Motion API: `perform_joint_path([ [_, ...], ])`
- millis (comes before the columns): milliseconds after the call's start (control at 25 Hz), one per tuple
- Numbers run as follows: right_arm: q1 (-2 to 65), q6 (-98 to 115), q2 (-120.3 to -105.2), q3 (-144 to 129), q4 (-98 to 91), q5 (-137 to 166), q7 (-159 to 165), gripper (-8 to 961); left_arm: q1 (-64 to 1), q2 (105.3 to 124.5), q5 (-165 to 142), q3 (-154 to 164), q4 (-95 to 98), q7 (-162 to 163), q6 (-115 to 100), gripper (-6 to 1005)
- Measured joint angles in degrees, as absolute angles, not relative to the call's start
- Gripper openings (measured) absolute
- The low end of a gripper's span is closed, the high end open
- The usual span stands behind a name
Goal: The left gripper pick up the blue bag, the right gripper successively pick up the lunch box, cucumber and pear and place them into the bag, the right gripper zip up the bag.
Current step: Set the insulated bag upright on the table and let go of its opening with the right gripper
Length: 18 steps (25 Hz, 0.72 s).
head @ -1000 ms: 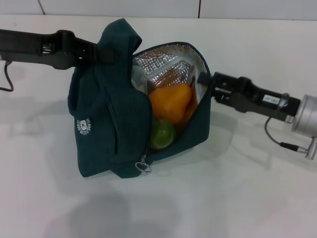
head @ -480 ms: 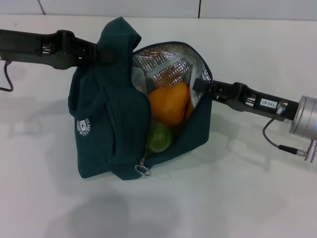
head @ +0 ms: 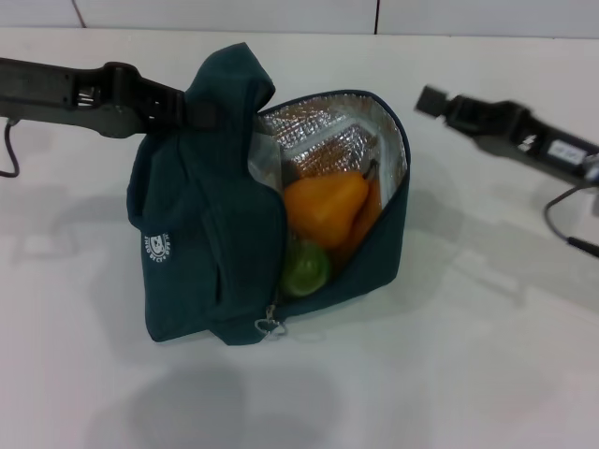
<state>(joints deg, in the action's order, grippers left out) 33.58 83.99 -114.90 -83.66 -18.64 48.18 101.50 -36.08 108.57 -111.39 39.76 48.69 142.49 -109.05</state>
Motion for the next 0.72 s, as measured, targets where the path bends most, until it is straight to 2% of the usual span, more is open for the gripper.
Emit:
perform_joint_path([
  [200,32.20,87.69,-113.34,-80.70,-19.70,48.40,100.90,-2,-36.82,108.87,-111.47,39.62,48.69,142.96,-109.76,44],
  [320,31.11,86.87,-113.02,-80.73,-19.20,48.47,103.57,-2,-36.85,108.87,-111.75,39.51,48.69,142.98,-109.57,43],
  [520,29.45,85.66,-113.39,-81.06,-16.30,48.56,105.57,-1,-36.36,108.95,-111.81,39.46,48.69,142.99,-109.21,44],
  [720,29.29,85.27,-114.81,-81.23,-13.68,49.62,105.67,86,-36.22,109.06,-111.82,39.68,48.64,142.80,-109.09,44],
])
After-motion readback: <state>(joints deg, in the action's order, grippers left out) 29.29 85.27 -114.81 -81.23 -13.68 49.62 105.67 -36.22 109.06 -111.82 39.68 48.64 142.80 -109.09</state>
